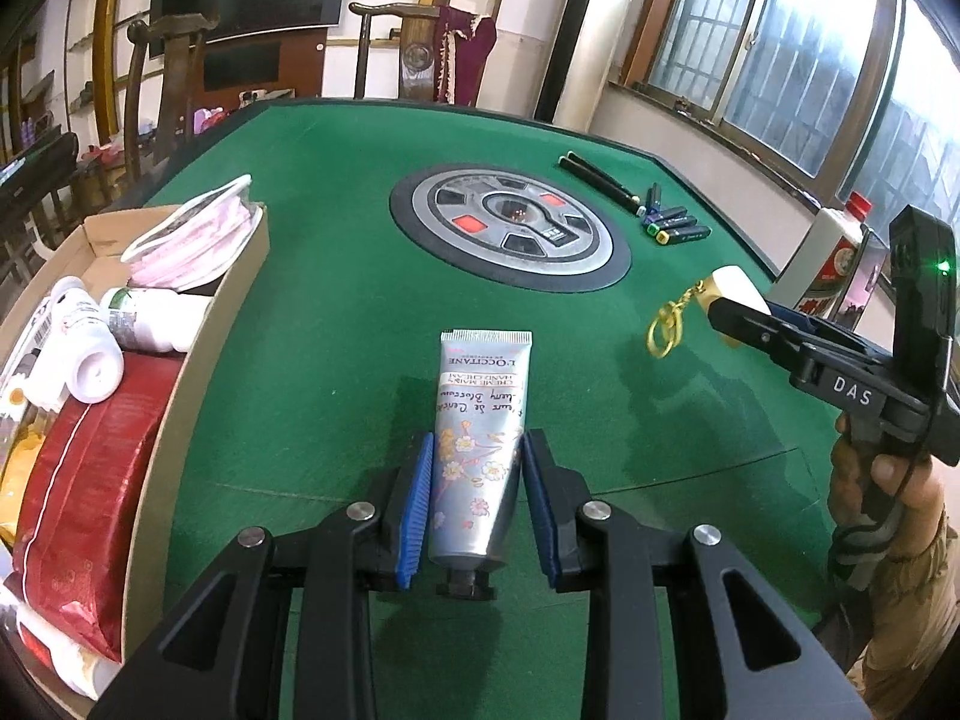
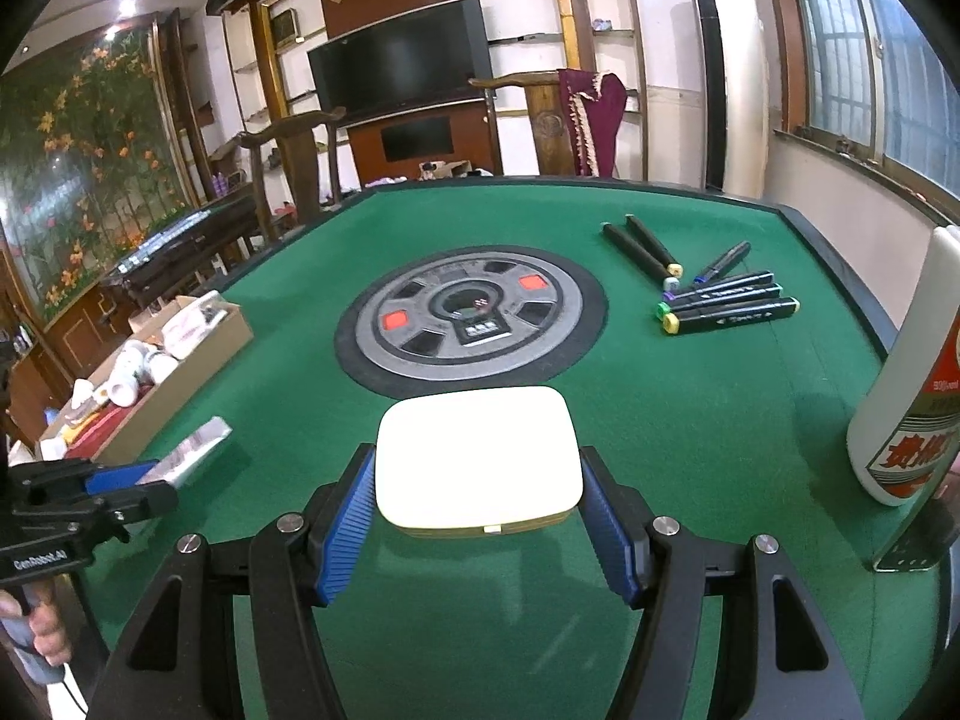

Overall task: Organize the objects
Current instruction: 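Lift the hand-cream tube with the left gripper while the right lifts the white case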

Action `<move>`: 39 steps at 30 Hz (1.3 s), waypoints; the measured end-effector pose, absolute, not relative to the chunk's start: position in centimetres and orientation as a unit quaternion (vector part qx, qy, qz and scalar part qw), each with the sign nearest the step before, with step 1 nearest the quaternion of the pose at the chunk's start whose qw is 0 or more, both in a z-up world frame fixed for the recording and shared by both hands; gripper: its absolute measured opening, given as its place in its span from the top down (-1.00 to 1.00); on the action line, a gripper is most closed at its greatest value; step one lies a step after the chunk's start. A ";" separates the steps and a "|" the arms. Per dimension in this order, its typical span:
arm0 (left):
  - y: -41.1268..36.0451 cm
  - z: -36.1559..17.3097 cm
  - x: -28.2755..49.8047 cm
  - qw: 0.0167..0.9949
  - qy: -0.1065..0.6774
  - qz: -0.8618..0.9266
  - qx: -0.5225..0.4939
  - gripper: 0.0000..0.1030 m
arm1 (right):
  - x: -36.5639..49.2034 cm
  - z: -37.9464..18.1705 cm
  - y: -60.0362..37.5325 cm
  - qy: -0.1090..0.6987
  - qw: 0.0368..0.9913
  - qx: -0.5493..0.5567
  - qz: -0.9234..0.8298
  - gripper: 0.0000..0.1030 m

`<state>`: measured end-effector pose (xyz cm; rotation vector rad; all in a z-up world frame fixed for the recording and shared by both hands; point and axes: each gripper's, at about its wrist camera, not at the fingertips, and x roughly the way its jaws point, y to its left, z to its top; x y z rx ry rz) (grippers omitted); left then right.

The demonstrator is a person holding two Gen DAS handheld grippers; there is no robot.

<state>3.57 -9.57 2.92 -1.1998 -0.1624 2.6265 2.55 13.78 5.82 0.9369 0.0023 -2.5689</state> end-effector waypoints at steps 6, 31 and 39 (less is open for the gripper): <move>-9.0 3.2 3.8 0.125 -0.050 0.903 -0.408 0.44 | 3.7 6.3 12.7 -0.004 0.220 0.324 -0.920 -0.34; -9.9 5.1 4.7 0.109 -0.049 0.915 -0.385 0.44 | 4.1 6.0 12.6 0.000 0.223 0.324 -0.919 -0.34; -11.1 5.7 5.6 0.098 -0.058 0.921 -0.374 0.44 | 4.3 6.0 12.4 0.000 0.225 0.325 -0.918 -0.34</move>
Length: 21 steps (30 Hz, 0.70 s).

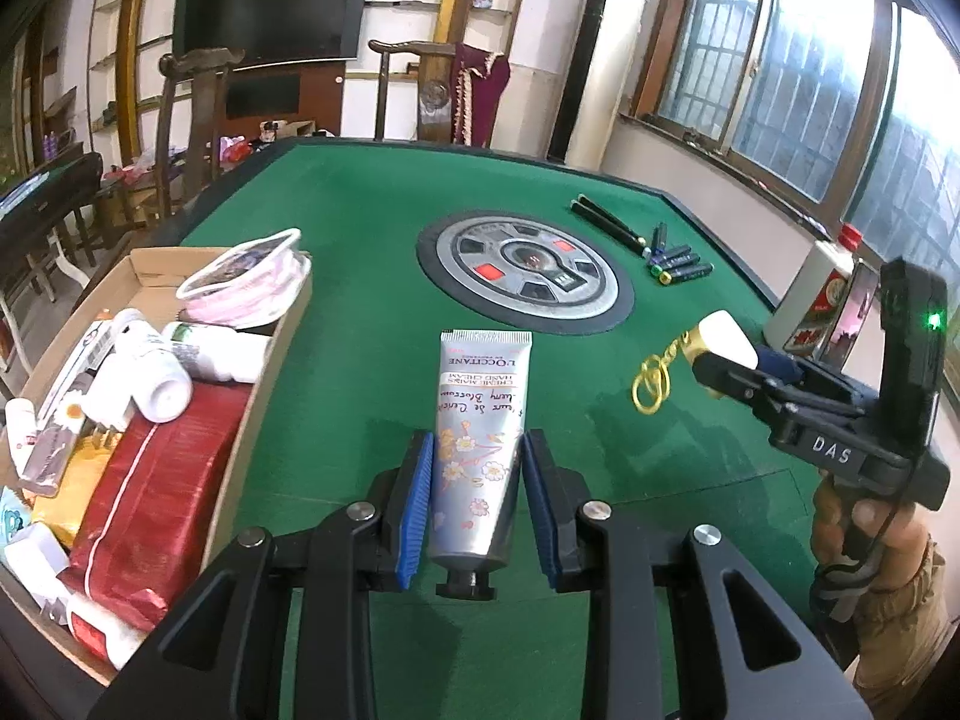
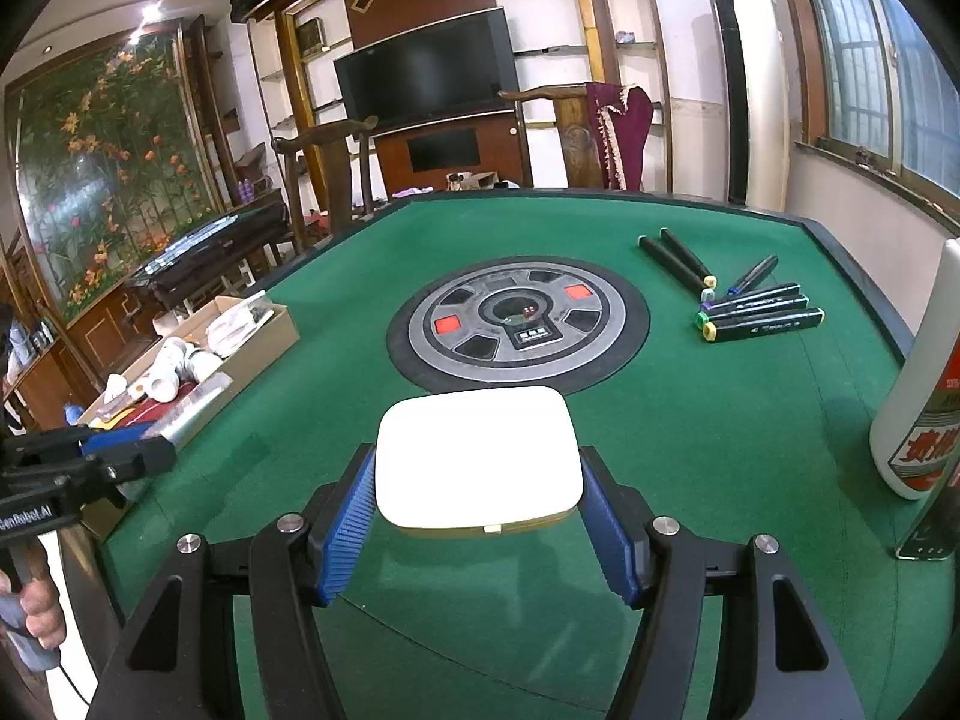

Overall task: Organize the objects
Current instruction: 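Lift the hand-cream tube with the left gripper while the right lifts the white case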

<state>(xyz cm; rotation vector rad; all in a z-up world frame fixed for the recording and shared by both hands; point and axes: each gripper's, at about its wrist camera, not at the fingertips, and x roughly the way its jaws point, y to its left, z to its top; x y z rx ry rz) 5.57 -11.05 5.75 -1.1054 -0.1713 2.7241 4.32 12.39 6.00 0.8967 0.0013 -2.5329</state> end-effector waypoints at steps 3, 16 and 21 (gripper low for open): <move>-11.8 5.9 5.6 0.091 -0.064 0.922 -0.372 0.44 | 4.3 6.0 12.4 0.000 0.226 0.325 -0.919 -0.34; -13.5 6.8 5.6 0.073 -0.065 0.925 -0.367 0.44 | 4.8 5.9 11.1 -0.003 0.242 0.328 -0.913 -0.35; -13.6 7.5 5.5 0.072 -0.065 0.929 -0.358 0.44 | 4.8 5.9 11.1 -0.004 0.242 0.329 -0.913 -0.35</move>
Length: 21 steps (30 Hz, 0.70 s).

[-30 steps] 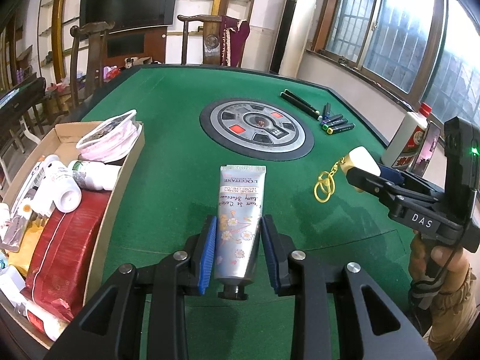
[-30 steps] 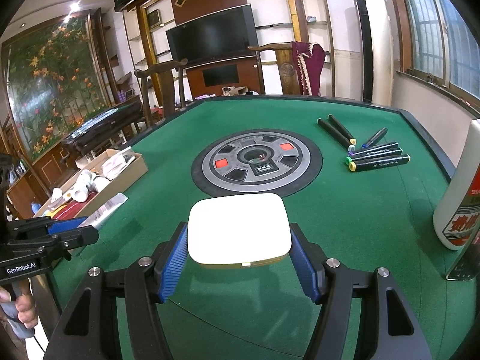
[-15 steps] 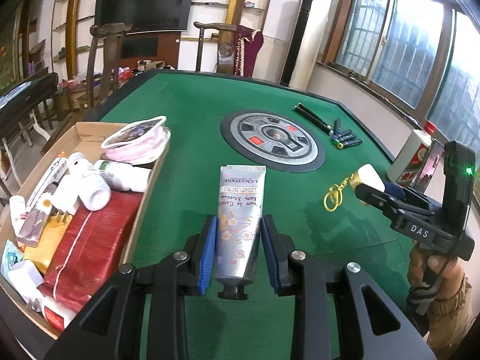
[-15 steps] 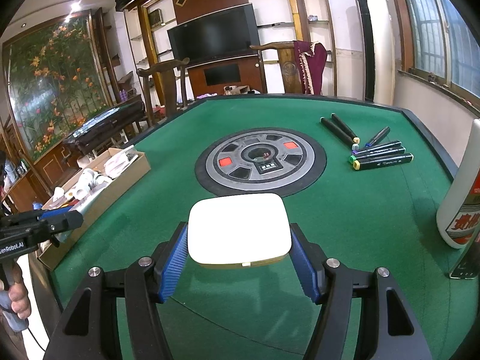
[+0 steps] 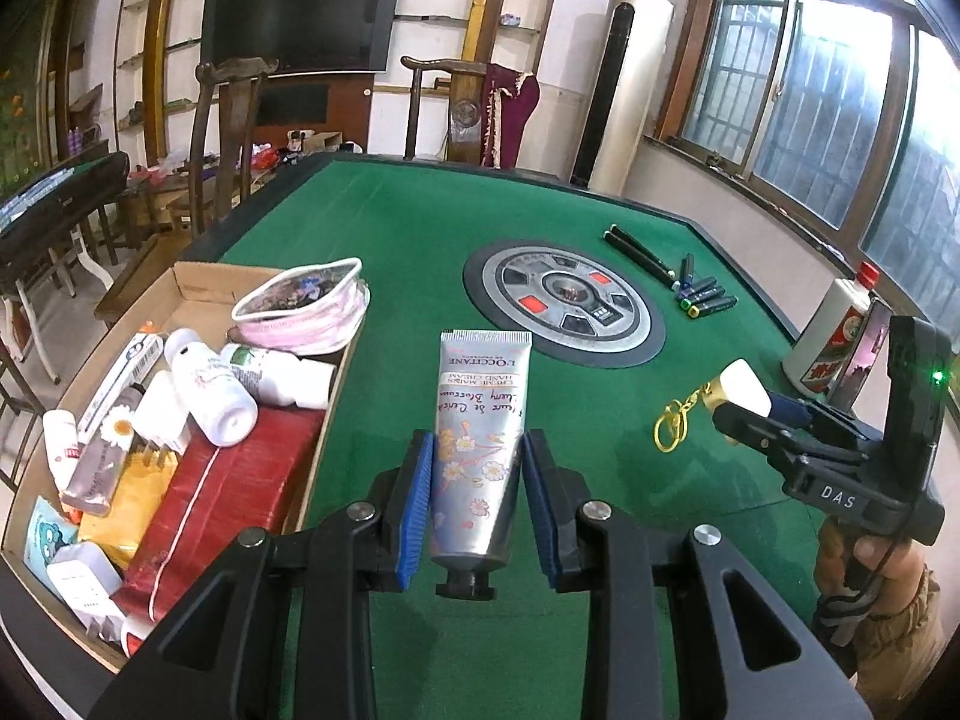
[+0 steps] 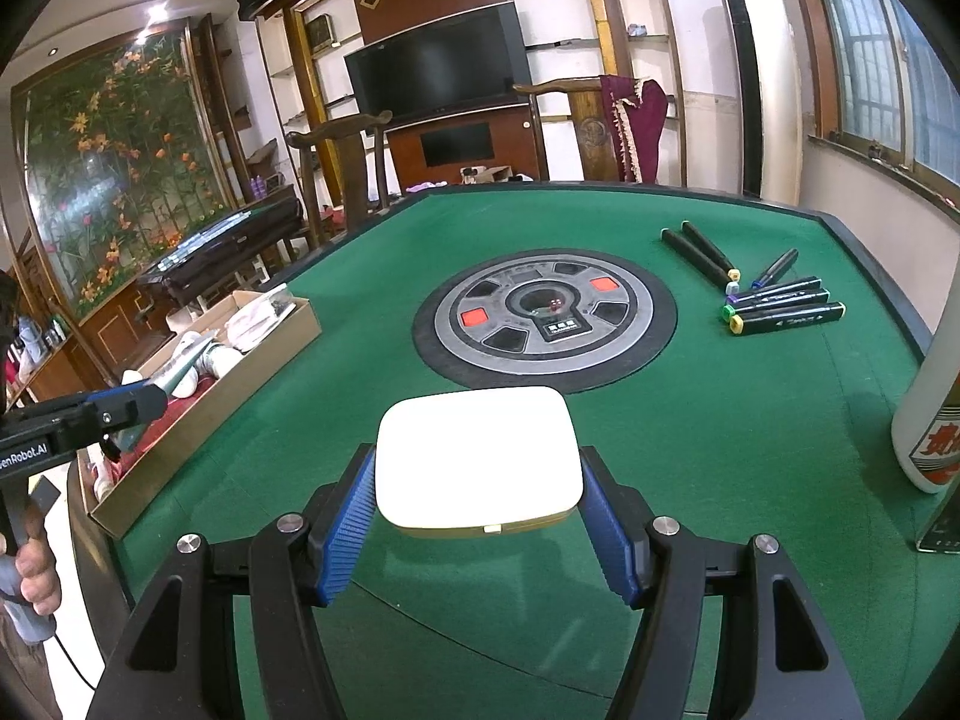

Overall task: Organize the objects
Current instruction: 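Lift the hand-cream tube with the left gripper while the right lifts the white case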

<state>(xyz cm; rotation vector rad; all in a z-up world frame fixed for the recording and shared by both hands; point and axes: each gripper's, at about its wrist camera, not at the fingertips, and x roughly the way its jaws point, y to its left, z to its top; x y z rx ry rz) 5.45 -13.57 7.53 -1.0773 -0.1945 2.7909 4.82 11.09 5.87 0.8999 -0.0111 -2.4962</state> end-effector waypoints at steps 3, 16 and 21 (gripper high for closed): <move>-13.6 7.7 5.4 0.071 -0.063 0.929 -0.357 0.44 | 4.9 6.0 11.1 -0.006 0.243 0.327 -0.913 -0.35; -14.2 8.2 5.4 0.062 -0.062 0.931 -0.355 0.44 | 5.0 6.8 10.4 -0.007 0.257 0.321 -0.912 -0.35; -14.6 8.7 5.6 0.056 -0.060 0.933 -0.350 0.44 | 4.6 7.8 9.3 -0.007 0.267 0.317 -0.910 -0.35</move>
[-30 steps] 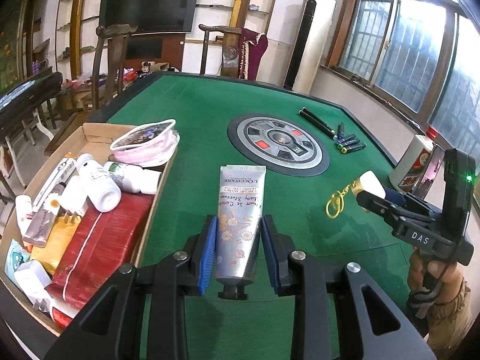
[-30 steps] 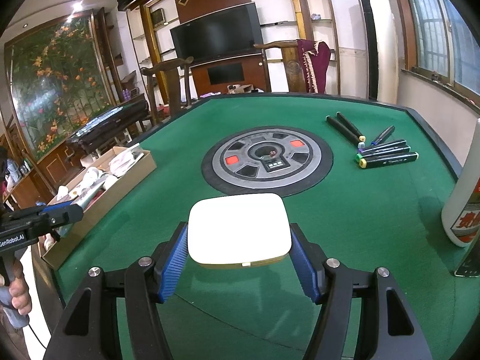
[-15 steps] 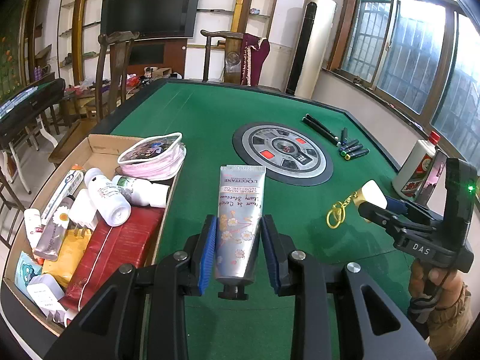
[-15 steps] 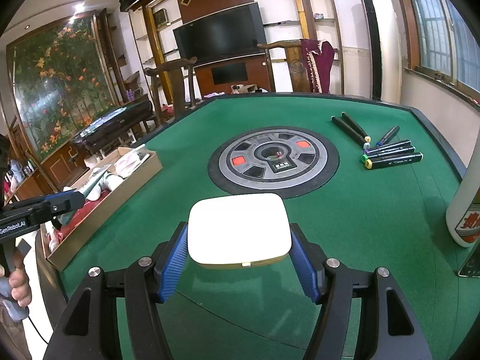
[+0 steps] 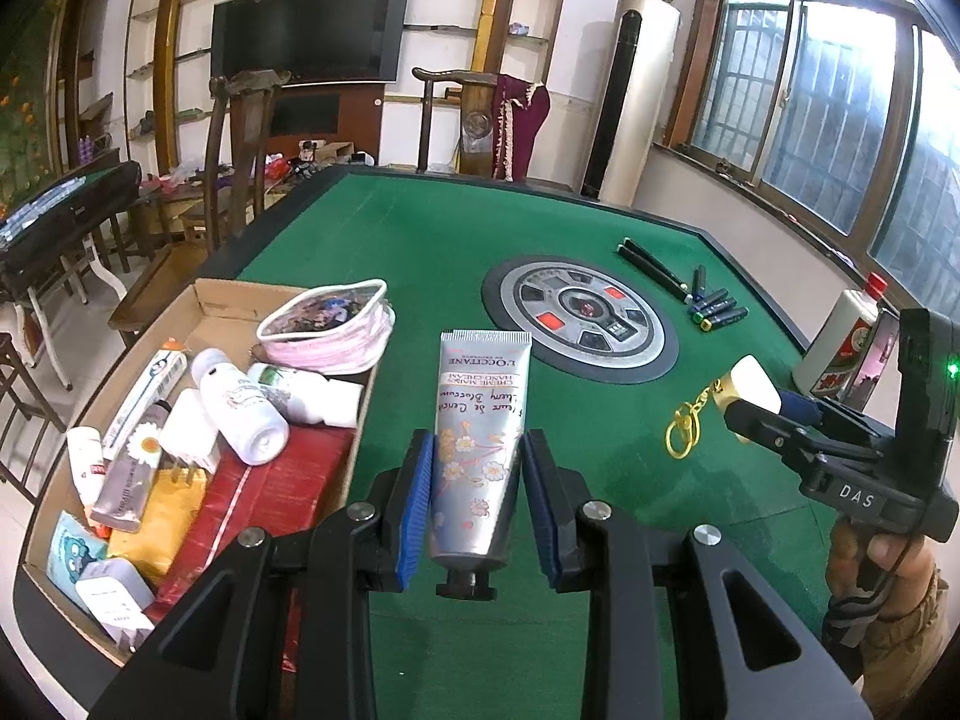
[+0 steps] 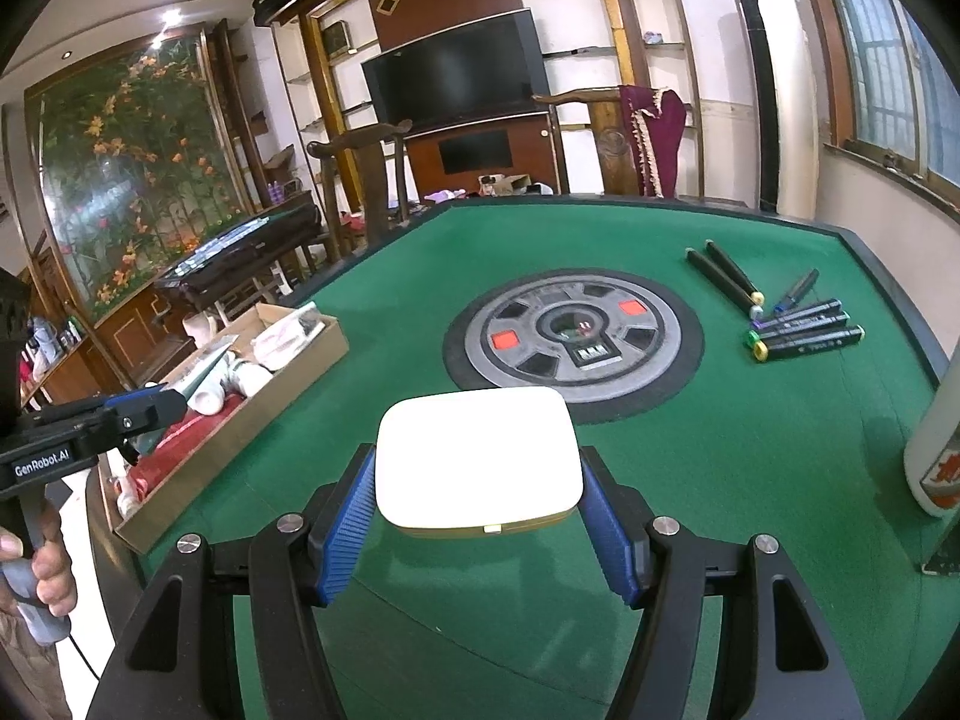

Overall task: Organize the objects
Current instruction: 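Lift the hand-cream tube with the left gripper while the right lifts the white case, then carry the tube over the cardboard tray with the left gripper while the right carries the case there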

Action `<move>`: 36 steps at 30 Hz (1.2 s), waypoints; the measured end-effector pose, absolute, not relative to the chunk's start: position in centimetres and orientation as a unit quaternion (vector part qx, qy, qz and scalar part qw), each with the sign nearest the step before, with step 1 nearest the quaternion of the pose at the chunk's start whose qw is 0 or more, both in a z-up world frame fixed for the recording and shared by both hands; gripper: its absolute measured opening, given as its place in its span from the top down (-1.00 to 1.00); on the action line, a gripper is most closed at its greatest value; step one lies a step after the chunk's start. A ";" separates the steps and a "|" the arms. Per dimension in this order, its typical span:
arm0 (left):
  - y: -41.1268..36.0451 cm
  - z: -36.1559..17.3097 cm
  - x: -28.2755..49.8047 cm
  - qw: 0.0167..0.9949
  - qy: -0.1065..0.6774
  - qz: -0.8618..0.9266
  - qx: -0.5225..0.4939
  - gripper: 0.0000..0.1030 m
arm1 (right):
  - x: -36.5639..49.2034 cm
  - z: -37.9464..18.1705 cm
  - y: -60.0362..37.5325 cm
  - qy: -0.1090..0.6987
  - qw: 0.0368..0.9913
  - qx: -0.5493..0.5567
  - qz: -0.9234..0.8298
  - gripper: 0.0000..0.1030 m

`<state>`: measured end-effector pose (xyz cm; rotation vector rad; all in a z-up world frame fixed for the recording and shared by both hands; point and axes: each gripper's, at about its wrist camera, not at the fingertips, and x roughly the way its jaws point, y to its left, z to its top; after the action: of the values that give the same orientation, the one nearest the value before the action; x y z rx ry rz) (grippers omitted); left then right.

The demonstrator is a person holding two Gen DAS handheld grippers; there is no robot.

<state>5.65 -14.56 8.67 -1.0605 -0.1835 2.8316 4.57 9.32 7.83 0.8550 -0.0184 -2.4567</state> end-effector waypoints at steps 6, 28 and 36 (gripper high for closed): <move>-15.6 9.4 5.7 0.041 -0.060 0.937 -0.343 0.44 | 3.6 10.7 6.1 -0.012 0.292 0.296 -0.909 -0.35; -18.2 10.2 6.6 0.001 -0.068 0.938 -0.339 0.44 | 2.1 11.1 -0.5 -0.028 0.349 0.305 -0.886 -0.35; -19.6 10.6 6.9 -0.006 -0.073 0.940 -0.333 0.44 | 2.1 11.2 -2.2 -0.028 0.361 0.300 -0.882 -0.35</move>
<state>6.93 -19.55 10.62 -1.0489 -0.2307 2.9641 2.12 -2.19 11.16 0.7727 -0.0710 -2.2732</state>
